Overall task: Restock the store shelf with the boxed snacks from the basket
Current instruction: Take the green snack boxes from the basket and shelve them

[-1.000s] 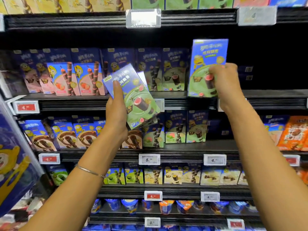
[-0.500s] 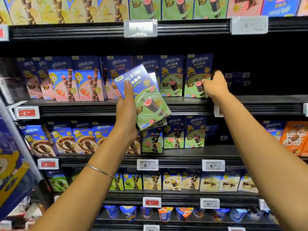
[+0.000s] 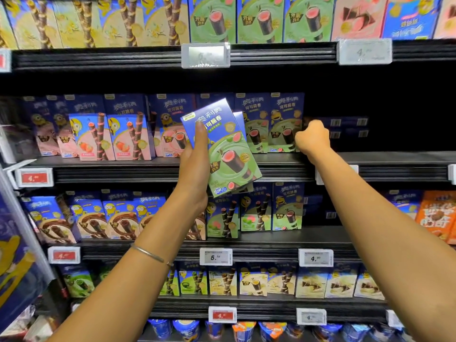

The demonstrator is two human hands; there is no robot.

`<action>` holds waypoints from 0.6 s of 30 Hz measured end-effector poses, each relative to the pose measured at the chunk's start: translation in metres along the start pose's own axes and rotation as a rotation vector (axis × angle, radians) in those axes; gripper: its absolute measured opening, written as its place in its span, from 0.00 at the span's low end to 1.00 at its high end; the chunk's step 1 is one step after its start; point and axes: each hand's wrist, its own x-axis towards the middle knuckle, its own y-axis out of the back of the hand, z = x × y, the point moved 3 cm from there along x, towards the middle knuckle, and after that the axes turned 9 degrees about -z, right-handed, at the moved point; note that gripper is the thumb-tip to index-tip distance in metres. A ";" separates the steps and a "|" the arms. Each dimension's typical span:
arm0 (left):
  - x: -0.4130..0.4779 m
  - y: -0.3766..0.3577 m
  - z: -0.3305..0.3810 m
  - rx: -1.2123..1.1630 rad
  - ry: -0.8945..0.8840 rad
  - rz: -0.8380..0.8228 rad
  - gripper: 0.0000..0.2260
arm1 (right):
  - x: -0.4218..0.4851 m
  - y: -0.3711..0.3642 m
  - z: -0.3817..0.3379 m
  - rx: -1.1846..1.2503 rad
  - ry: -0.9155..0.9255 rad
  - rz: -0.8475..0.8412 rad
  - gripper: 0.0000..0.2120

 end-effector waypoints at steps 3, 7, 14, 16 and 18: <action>0.004 0.000 -0.003 0.004 0.028 0.010 0.32 | 0.000 0.001 0.001 0.001 0.009 -0.012 0.14; 0.006 0.001 -0.006 0.011 0.037 0.010 0.33 | -0.001 0.001 0.002 0.037 0.007 -0.051 0.15; 0.006 0.002 0.000 -0.029 -0.021 0.016 0.29 | -0.054 0.017 -0.028 0.215 0.235 0.107 0.16; 0.007 -0.001 0.003 -0.031 -0.031 0.040 0.30 | -0.085 0.019 -0.045 0.360 0.369 0.045 0.10; 0.009 -0.005 0.006 -0.029 -0.061 0.054 0.28 | -0.115 0.017 -0.063 0.453 0.455 -0.217 0.12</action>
